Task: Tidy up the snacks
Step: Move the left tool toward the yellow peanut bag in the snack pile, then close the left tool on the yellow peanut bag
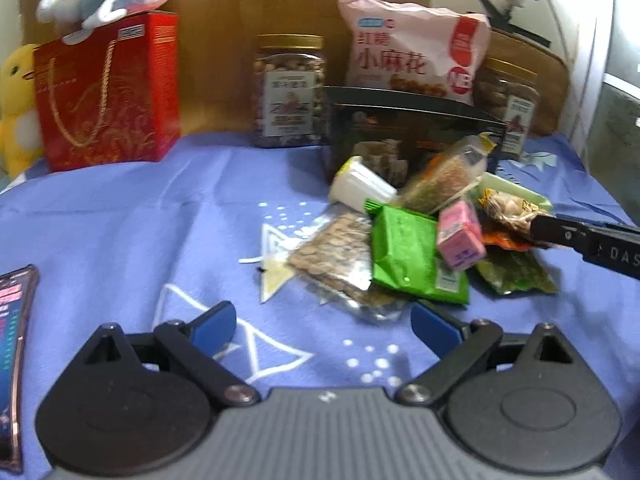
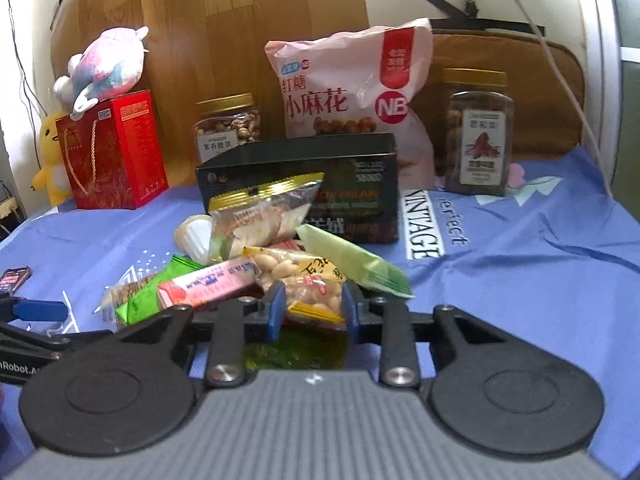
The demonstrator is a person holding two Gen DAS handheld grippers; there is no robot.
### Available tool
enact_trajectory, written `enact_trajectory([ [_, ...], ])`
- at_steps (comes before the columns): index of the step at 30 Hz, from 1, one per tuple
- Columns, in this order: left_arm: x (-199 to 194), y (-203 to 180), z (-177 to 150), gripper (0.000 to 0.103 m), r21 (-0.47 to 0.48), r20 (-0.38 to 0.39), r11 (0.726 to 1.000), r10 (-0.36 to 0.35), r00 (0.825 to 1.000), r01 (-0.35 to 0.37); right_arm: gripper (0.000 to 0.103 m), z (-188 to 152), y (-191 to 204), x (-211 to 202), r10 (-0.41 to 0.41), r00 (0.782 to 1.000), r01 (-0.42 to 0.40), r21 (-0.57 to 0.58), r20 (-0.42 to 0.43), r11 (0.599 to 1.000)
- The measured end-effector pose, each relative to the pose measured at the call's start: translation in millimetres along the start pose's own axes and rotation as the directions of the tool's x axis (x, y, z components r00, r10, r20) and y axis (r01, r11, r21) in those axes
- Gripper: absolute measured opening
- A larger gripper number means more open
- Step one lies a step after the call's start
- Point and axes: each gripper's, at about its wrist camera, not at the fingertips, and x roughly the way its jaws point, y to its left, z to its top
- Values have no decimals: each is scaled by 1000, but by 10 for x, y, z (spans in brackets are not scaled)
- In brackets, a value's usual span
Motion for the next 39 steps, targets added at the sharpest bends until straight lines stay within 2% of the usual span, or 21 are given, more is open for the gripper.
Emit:
enact_trajectory([
  [3, 18, -36, -18, 98, 2, 16, 999, -36, 999, 36, 31, -104, -27, -216, -43, 999, 43, 11, 13, 999],
  [4, 33, -51, -18, 98, -3, 16, 999, -54, 998, 54, 28, -139, -31, -282, -50, 999, 50, 11, 12, 999],
  [7, 76, -115, -13, 98, -12, 12, 995, -95, 995, 95, 28, -286, -11, -489, -59, 998, 59, -15, 1, 998],
  [12, 100, -213, -69, 98, 22, 26, 996, -86, 996, 86, 30, -426, -9, -598, -99, 995, 98, -43, -30, 994],
  [16, 85, -198, -80, 98, 13, 36, 997, -81, 996, 81, 55, -431, 13, -612, -113, 993, 112, -43, -21, 993],
  [22, 70, -155, -87, 98, -1, 44, 997, -78, 996, 78, 73, -492, 43, -605, -88, 995, 87, -30, -36, 996],
  [31, 75, -164, -89, 98, 11, 41, 997, -73, 996, 73, 81, -578, -36, -565, -80, 994, 83, 49, -70, 995],
  [39, 84, -164, -94, 98, 15, 38, 998, -66, 997, 65, 87, -597, -15, -572, -66, 996, 69, 54, -61, 996],
])
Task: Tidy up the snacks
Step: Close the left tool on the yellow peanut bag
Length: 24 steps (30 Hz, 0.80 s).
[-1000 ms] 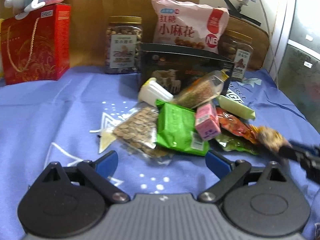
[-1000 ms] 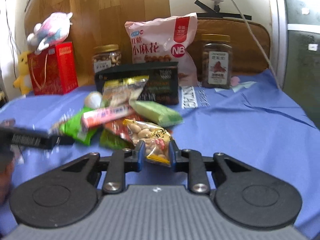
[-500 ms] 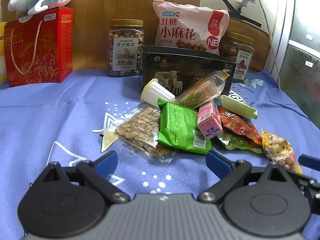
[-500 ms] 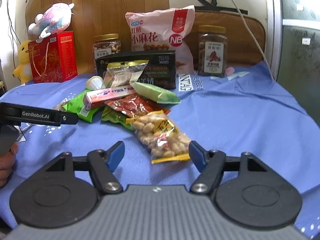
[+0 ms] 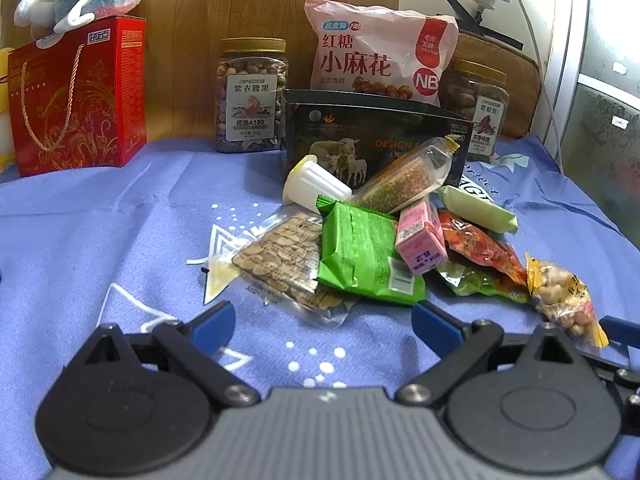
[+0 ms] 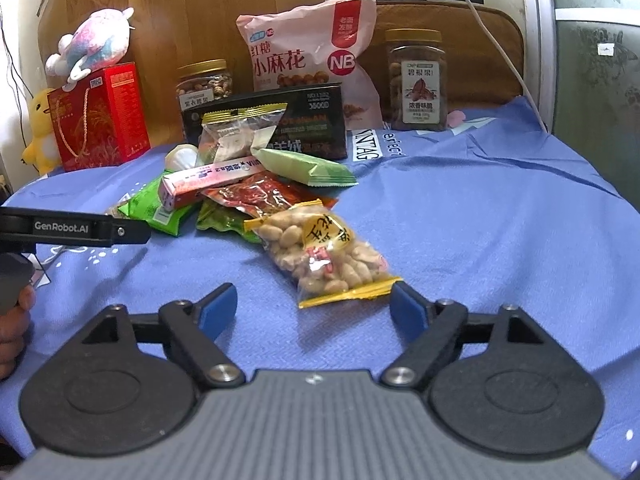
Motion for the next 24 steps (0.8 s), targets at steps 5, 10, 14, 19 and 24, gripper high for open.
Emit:
enact_trajectory([
  [5, -54, 32, 6, 98, 0, -7, 1000, -9, 1000, 9, 87, 30, -82, -27, 22, 1000, -22, 45, 3, 999],
  [10, -263, -56, 179, 98, 24, 51, 994, -107, 993, 106, 87, 51, -150, -3, 23, 1000, -23, 62, 3, 998],
  [14, -265, -365, 363, 97, 101, 55, 975, -205, 977, 199, 86, 44, -162, 6, 9, 1000, -9, 43, 3, 999],
  [19, -42, -923, 450, 82, 242, -10, 929, -286, 958, 280, 83, 46, -260, -16, 7, 1000, -7, 58, 10, 998],
  [24, 330, -1238, 449, 68, 235, -159, 915, -297, 942, 328, 75, 37, -311, -32, 11, 1000, -12, 54, 11, 998],
])
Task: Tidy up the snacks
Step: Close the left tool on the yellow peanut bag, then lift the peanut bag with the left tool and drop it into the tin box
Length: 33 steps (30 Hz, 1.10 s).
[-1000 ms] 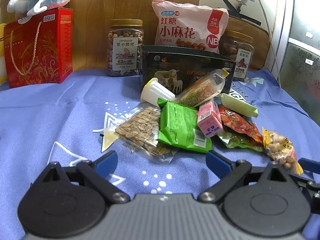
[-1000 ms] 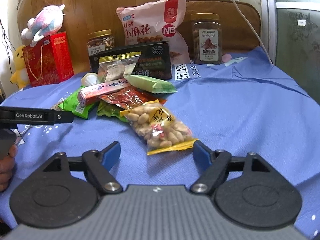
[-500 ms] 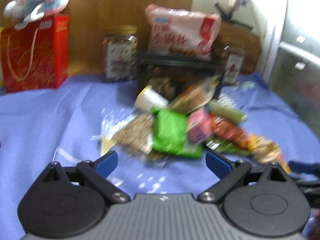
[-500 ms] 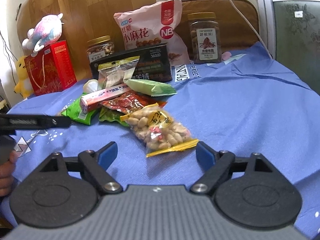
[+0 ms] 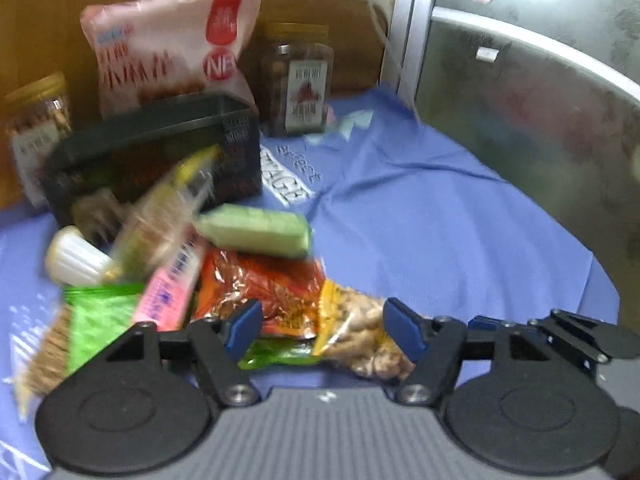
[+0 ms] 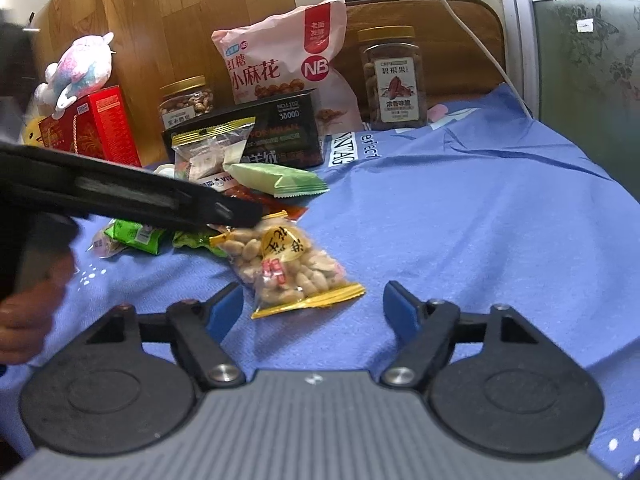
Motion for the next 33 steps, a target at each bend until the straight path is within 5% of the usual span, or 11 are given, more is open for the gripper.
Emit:
enact_trajectory([
  [5, 33, -86, -39, 44, 2, -38, 999, -44, 998, 44, 52, -14, 2, -10, 18, 1000, -18, -33, 3, 999],
  [12, -194, -147, -262, 34, 26, -33, 999, -21, 999, 22, 40, -19, 59, -48, 48, 999, -47, -76, 7, 996],
  [19, -556, 153, -543, 30, -66, -62, 996, -60, 996, 56, 40, -15, 297, -144, 178, 984, -172, -157, 21, 973],
  [25, -738, 350, -603, 35, -113, -27, 994, -17, 999, 14, 63, -9, 389, -104, 145, 989, -139, -201, 14, 970],
  [33, -424, 397, -435, 35, -173, -83, 979, -122, 989, 106, 66, -53, 258, -37, 80, 997, -82, -161, -15, 984],
])
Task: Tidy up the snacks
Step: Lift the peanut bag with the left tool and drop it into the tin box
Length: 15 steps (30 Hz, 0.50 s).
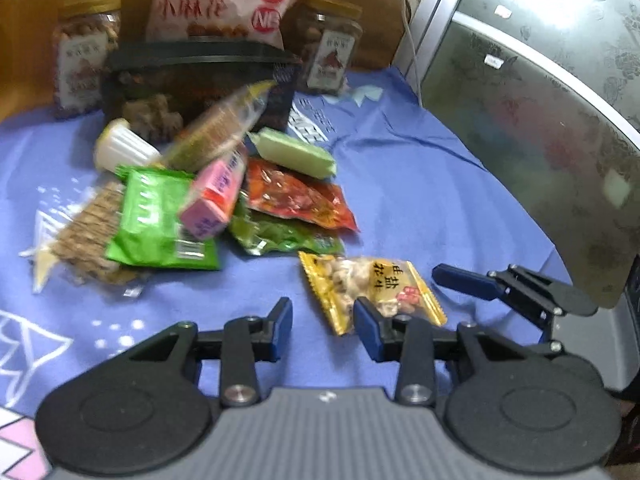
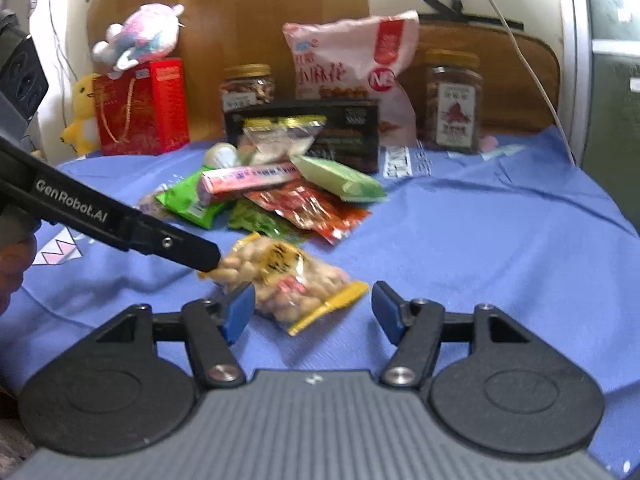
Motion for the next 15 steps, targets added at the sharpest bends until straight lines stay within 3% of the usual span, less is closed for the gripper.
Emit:
enact_trajectory([
  [2, 80, 4, 10, 35, -12, -15, 1000, -19, 1000, 19, 66, -28, 27, 36, 16, 1000, -16, -7, -12, 1000],
  [5, 142, -42, 20, 33, -14, -30, 999, -36, 999, 35, 55, -41, 115, 63, 20, 1000, -20, -62, 5, 998],
  [7, 147, -112, 11, 33, 12, -20, 1000, -8, 1000, 8, 46, -41, 113, 67, 40, 999, -39, -55, 9, 998],
  [15, 211, -359, 158, 33, 78, -3, 997, -5, 1000, 5, 44, -9, -114, -1, 27, 998, -28, 37, 49, 999],
])
